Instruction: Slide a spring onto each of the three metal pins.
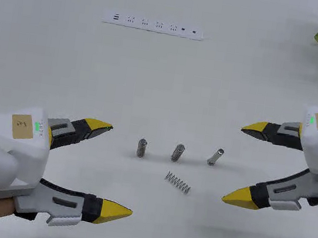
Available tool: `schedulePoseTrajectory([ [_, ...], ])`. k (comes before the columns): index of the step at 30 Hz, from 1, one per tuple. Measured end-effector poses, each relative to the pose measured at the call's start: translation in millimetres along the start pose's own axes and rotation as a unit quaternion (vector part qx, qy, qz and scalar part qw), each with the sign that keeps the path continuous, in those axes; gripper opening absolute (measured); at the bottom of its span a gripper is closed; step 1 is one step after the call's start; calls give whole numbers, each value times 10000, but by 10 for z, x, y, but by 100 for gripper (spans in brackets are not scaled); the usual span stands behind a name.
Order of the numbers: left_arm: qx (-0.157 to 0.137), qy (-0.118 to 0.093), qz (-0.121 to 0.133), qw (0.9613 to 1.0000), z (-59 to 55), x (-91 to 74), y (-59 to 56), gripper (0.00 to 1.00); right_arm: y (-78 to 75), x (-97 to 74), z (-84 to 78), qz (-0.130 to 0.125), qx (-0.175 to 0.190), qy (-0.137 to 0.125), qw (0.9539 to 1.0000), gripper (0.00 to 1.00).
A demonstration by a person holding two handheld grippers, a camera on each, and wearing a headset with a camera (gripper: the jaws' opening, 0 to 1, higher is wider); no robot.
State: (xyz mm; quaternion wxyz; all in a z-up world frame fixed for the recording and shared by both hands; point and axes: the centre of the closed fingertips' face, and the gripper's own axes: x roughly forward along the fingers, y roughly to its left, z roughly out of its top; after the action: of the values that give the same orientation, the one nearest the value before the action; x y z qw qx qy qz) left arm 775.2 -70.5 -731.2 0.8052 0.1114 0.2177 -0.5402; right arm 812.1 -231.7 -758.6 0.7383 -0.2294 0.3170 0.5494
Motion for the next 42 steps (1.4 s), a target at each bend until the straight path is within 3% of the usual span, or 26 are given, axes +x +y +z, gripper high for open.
schedulePoseTrajectory([
  [8, 272, 236, -113, 9993, -2, 17, 8, 82, 94, -92, -135, -87, 414, -551, 9976, 93],
  [12, 406, 345, -182, 9984, 17, 32, 18, 80, 133, -135, -198, -116, 517, -671, 9963, 96],
  [20, 762, 650, -474, 9938, 16, 137, -24, 68, 153, -177, -275, -205, 667, -826, 9941, 95],
  [31, 1433, 1050, -893, 9800, -31, 419, -125, 59, 166, -207, -354, -227, 782, -968, 9920, 94],
  [36, 1615, 1220, -1054, 9736, -101, 548, -165, 56, 176, -217, -392, -240, 823, -992, 9914, 94],
  [42, 1674, 1357, -1149, 9697, -172, 723, -187, 51, 177, -238, -434, -276, 861, -1003, 9908, 93],
])
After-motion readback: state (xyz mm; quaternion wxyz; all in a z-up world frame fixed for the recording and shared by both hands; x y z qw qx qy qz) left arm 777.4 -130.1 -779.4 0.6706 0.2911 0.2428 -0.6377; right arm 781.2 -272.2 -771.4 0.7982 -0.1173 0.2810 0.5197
